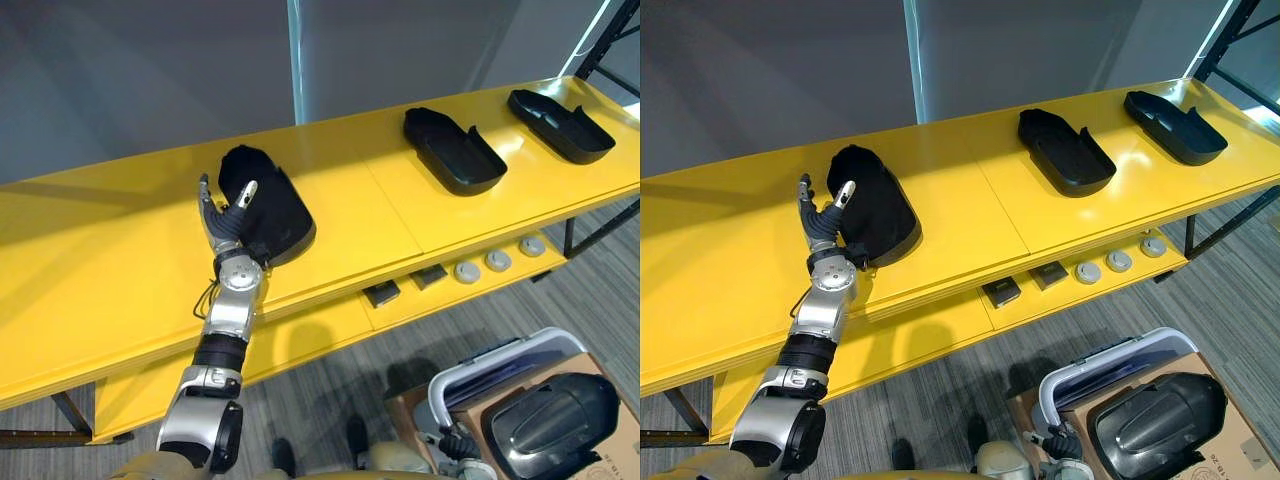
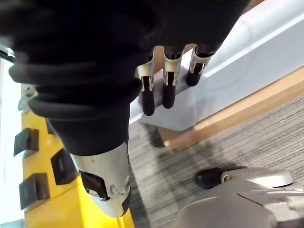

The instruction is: Walk over and take plastic housings, then place them on the shelf

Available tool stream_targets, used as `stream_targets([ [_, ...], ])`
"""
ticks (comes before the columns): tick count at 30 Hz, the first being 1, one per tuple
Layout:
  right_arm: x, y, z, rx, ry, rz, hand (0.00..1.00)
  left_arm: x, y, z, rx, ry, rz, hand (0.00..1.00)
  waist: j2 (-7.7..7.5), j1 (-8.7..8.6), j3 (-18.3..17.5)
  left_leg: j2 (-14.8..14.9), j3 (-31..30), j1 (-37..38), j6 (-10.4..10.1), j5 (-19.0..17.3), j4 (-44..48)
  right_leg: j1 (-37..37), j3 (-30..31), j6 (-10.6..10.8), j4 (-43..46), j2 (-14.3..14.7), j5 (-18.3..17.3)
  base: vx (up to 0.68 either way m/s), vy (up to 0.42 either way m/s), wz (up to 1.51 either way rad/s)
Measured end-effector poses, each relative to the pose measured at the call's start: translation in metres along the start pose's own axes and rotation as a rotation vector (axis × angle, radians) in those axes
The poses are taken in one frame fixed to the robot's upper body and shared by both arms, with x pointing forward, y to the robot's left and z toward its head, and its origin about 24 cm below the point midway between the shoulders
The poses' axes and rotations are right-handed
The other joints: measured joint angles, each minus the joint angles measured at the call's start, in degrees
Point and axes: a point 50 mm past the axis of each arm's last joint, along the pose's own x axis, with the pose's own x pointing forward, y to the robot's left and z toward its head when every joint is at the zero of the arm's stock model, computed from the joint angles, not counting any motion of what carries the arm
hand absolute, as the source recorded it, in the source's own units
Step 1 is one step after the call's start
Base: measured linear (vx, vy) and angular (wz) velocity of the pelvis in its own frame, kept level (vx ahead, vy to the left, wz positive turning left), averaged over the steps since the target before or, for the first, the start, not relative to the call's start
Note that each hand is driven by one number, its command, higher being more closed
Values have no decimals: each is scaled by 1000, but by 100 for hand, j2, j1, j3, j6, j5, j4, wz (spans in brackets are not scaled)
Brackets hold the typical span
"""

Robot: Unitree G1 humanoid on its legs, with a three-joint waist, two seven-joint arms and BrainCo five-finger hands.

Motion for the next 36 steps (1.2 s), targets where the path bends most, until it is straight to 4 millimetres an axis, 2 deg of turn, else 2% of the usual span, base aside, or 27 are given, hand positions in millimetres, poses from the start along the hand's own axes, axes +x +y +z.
stream_targets([
  [2, 0, 0, 0, -2, -1, 2, 0, -3, 1, 3, -2, -17, -2, 0, 4, 5, -3, 0, -1, -7, 0, 0, 0, 2, -1, -1, -20, 0, 2, 0, 0, 0],
  [4, 0, 1, 0, -4, 0, 4, 0, -15, 2, 4, -3, -43, -21, 0, 38, 10, -22, -3, -1, -3, 0, 0, 0, 16, 0, -2, -41, -1, 3, 0, 0, 0],
  [5, 0, 0, -1, -4, 3, 3, 0, -26, 0, 5, 7, -65, -50, 100, 59, 34, -32, -4, -6, -1, 0, -1, 1, 22, -3, -1, -46, -1, 2, 0, 0, 0],
  [8, -1, -2, -5, -10, 15, -1, 0, -54, -14, 7, 60, -132, -166, 100, 73, 154, -29, -1, -32, -9, 0, -1, 26, 34, -30, 0, -59, 2, 1, 9, 2, 4],
  [11, -1, -2, -4, -12, 8, -1, 0, -79, -24, 0, 138, -165, -288, 100, 86, 143, -30, -3, -31, -4, 1, -1, 22, 41, -30, 2, -62, -1, 0, 0, 1, 2],
  [14, -1, -2, -3, -19, -4, 2, 0, -95, -31, -4, 209, -200, -377, 100, 100, 145, -37, -2, -23, -25, 0, -1, -1, 15, -26, 29, -64, 0, -21, -36, 3, -1],
  [19, -1, -4, -4, -23, -7, -2, 0, -109, -37, -6, 300, -263, -452, 100, 169, 145, -85, -1, -21, -63, -29, -25, -2, -22, -24, 54, -79, 1, -39, -8, 0, 0],
  [25, -1, -4, -5, -24, -1, -3, 0, -118, -45, -7, 328, -287, -522, 100, 166, 143, -119, -1, -22, -117, -20, -25, -1, -30, -38, 73, -169, 1, -26, 7, 0, 0],
  [36, 0, -4, -7, -26, 13, -2, 0, -124, -49, -32, 407, -208, -585, 100, 130, 132, -160, 3, 6, -111, 1, -42, 29, -18, -15, 50, -196, 5, 12, 17, 4, -1],
])
